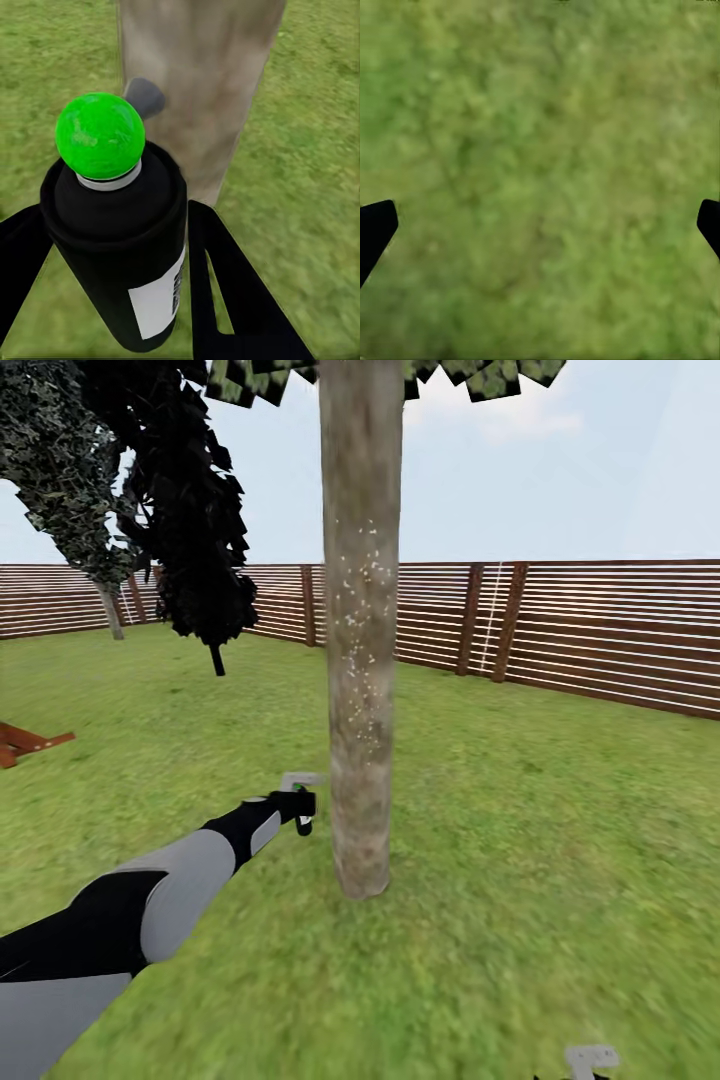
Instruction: In the garden, pick up the pesticide atomizer on the floor and spray pesticide onto both trees until each tree trunk is fully covered.
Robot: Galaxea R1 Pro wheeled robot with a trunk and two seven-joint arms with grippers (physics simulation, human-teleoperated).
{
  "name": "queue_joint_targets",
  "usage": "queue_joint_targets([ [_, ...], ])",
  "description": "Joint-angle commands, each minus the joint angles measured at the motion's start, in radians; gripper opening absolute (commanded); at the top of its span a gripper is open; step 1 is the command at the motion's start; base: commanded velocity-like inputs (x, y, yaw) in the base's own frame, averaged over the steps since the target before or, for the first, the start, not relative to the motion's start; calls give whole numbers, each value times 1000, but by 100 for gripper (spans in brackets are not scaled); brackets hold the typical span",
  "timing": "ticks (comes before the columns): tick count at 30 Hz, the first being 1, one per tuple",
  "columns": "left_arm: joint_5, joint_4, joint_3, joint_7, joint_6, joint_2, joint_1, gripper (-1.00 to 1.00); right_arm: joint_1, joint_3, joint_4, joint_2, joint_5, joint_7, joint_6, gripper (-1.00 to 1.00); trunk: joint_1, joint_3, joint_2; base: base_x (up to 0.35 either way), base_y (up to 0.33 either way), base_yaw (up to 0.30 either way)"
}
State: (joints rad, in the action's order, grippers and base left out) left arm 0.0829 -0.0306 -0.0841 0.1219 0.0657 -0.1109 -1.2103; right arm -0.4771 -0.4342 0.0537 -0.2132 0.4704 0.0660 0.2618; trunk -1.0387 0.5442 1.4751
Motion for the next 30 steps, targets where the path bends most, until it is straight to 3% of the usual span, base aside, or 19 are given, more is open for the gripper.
queue_joint_targets([
  [1,0,0,0,-1,0,1,0,-100,0,0,0,0,0,0,0,100,0,0,0,-9,330,0],
  [7,0,-1,0,3,1,16,0,-100,0,0,0,0,0,1,0,100,0,0,0,-2,333,0],
  [9,0,-2,0,30,3,39,0,-100,0,0,0,0,0,1,0,100,0,0,0,0,334,0],
  [10,-1,-2,0,72,4,57,0,-100,0,0,0,0,1,1,-1,100,0,0,0,0,334,0],
  [13,-1,-3,0,280,5,106,0,-100,0,0,0,0,1,2,-1,100,0,0,0,0,334,0],
  [15,1,-2,0,325,-7,116,4,-100,0,0,0,0,1,2,-1,100,0,0,0,0,334,0],
  [19,0,0,1,356,-169,118,66,-100,0,1,0,0,1,2,-1,100,0,0,0,0,334,0],
  [23,0,0,1,385,-358,117,171,-100,0,2,0,0,1,2,-1,100,0,0,0,0,334,0],
  [28,0,0,1,438,-459,116,245,-100,0,2,0,0,1,2,-1,100,0,0,0,0,334,0],
  [30,0,0,1,439,-468,116,267,-100,0,2,0,0,1,2,-1,100,0,0,0,0,334,0],
])
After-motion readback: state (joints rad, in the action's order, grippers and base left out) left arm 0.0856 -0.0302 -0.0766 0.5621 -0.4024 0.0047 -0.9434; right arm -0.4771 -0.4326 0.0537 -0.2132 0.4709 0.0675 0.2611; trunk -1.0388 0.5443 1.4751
